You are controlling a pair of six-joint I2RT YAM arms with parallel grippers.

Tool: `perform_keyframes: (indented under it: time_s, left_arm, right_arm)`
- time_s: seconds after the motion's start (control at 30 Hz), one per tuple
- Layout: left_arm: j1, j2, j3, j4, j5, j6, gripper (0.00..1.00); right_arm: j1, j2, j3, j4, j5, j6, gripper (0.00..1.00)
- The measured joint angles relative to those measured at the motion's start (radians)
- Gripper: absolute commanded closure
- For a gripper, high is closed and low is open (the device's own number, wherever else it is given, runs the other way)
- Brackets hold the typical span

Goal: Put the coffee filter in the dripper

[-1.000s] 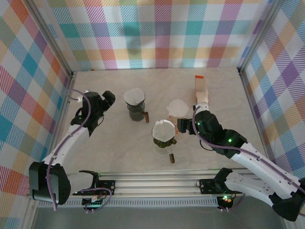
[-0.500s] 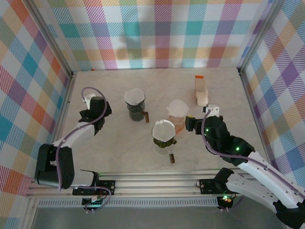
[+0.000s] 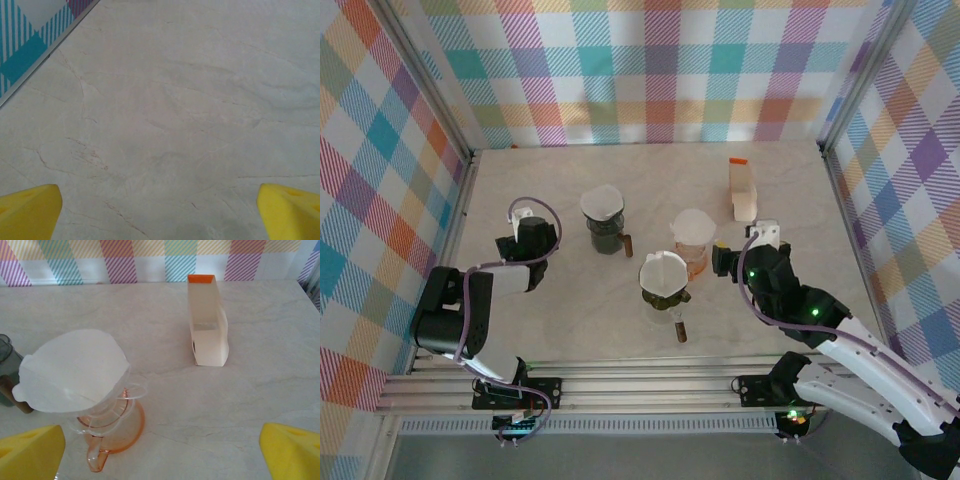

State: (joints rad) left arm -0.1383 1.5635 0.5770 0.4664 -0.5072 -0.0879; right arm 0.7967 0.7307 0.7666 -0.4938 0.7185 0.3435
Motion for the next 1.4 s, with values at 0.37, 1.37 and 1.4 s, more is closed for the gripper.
perform_keyframes:
  time_s: [0.37, 1.37, 1.4]
  left_arm:
    - [0.019, -0.012, -0.089, 0.149, 0.115, 0.04, 0.0]
    - [0.026, 0.003, -0.172, 0.327, 0.186, 0.06, 0.0]
    - [0.026, 0.003, -0.172, 0.327, 0.186, 0.06, 0.0]
  right_arm:
    - [-0.012, -0.085, -0.063, 0.063, 0.0, -0.081, 0.01]
    - [-0.703, 0.444, -0.302, 0.731, -0.305, -0.312, 0.01]
    - [-0.717, 0.458, -0.311, 0.755, -0.323, -0.316, 0.01]
